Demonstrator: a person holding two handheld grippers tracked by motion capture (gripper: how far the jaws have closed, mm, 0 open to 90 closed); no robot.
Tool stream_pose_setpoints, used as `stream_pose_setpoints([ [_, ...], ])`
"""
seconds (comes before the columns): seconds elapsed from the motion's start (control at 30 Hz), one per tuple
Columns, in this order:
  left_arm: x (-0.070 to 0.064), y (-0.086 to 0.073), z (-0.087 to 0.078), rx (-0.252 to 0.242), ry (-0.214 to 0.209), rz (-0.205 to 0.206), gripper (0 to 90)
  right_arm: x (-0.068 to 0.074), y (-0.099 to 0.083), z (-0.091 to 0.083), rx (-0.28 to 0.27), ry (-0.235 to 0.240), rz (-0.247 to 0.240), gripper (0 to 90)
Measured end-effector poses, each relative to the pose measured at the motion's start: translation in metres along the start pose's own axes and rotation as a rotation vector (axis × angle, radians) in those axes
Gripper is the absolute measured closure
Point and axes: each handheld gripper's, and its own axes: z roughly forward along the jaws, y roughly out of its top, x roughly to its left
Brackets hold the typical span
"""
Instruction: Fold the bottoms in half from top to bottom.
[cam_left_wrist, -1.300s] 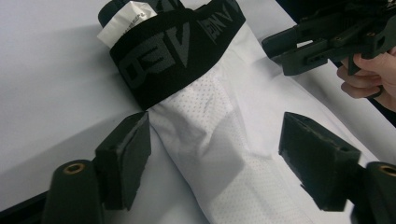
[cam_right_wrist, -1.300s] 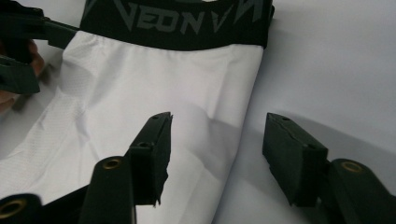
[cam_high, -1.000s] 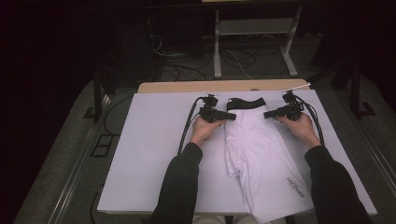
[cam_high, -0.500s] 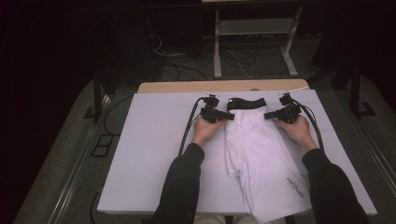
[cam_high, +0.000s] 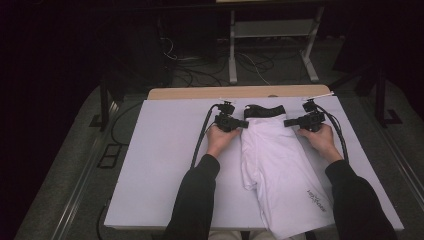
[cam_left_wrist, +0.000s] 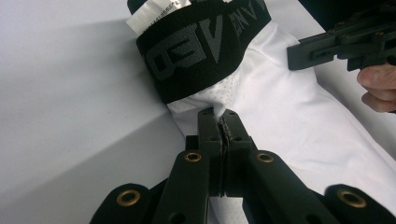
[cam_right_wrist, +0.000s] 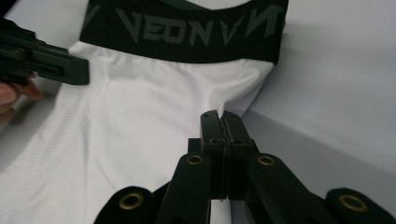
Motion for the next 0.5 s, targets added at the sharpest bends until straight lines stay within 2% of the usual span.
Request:
stream_pose_setpoints([
  [0.13,-0.004,0.003,-0.007,-0.005,-0.004,0.011,87.2,0.002,0.0,-0.007,-0.017,0.029,-0.005,87.9],
  [0.5,-0.017,0.008,-0.017,-0.009,-0.023,0.032,87.1,0.012,-0.003,-0.023,-0.045,0.045,-0.045,87.9],
])
